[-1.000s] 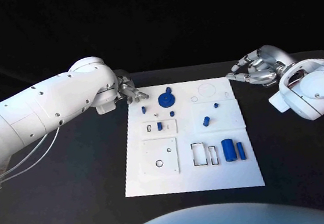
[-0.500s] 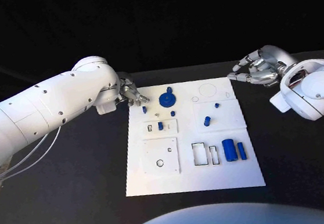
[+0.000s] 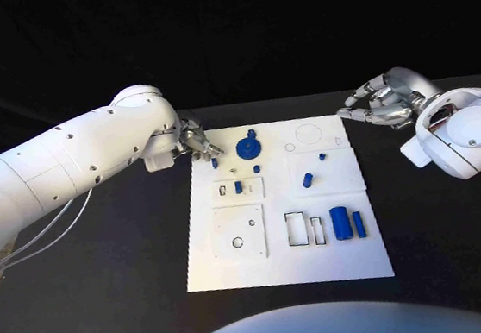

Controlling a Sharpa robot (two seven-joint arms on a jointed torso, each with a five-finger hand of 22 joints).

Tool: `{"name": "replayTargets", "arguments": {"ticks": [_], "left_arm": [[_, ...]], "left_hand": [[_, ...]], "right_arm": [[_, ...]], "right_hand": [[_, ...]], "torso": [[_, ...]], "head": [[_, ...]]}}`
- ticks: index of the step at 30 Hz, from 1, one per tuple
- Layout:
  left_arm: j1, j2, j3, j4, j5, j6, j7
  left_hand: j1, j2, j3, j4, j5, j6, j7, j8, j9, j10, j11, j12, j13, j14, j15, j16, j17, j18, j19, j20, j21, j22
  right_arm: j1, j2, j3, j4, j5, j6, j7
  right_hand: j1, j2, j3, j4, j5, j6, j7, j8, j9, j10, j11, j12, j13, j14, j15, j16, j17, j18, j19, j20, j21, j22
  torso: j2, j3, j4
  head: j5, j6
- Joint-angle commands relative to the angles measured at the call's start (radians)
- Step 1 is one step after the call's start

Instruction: Assemble the parts on the task board

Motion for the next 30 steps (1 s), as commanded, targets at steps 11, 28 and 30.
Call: {"name": "replayTargets", "arguments": {"ticks": [11, 28, 30], "left_arm": [[-0.001, 0.009, -0.004, -0.007, 0.018, 0.025, 0.013], [-0.002, 0.012, -0.006, -0.016, 0.026, 0.027, 0.01], [-0.002, 0.013, -0.007, -0.018, 0.028, 0.029, 0.01]], "left_hand": [[0.024, 0.012, 0.0, -0.001, 0.013, 0.013, -0.003, 0.012, 0.0, 0.009, -0.003, 0.009, 0.002, 0.103, -0.002, 0.005, 0.251, 0.013, 0.039, -0.002, -0.002, 0.206], [0.082, 0.035, 0.033, -0.005, -0.008, 0.014, -0.009, 0.026, 0.002, 0.009, -0.008, 0.01, -0.002, 0.103, -0.006, 0.005, 0.25, 0.013, 0.04, -0.006, -0.003, 0.207], [0.092, 0.038, 0.04, -0.006, -0.012, 0.014, -0.009, 0.029, 0.003, 0.009, -0.008, 0.009, -0.004, 0.103, -0.006, 0.004, 0.25, 0.013, 0.04, -0.007, -0.003, 0.207]], "right_arm": [[-0.001, 0.002, 0.0, 0.0, -0.004, 0.004, 0.005], [-0.001, 0.002, 0.0, 0.0, -0.004, 0.002, 0.006], [-0.001, 0.002, 0.0, 0.001, -0.004, 0.002, 0.006]], "right_hand": [[-0.002, 0.004, -0.005, -0.002, 0.007, -0.002, -0.002, 0.007, 0.002, -0.006, 0.001, -0.004, -0.001, 0.096, -0.002, -0.006, 0.231, 0.012, 0.023, -0.001, -0.006, 0.191], [-0.002, 0.004, -0.005, -0.002, 0.007, -0.002, -0.002, 0.007, 0.002, -0.006, 0.001, -0.004, -0.001, 0.096, -0.002, -0.006, 0.231, 0.012, 0.023, -0.001, -0.006, 0.191], [-0.002, 0.004, -0.005, -0.002, 0.007, -0.002, -0.002, 0.007, 0.002, -0.006, 0.001, -0.004, -0.001, 0.096, -0.002, -0.006, 0.231, 0.012, 0.023, -0.001, -0.006, 0.191]], "torso": [[0.001, -0.0004, -0.0001], [0.001, 0.0005, 0.0], [0.001, 0.0004, -0.0004]], "head": [[0.0, 0.0], [-0.001, 0.0], [-0.001, 0.0]]}}
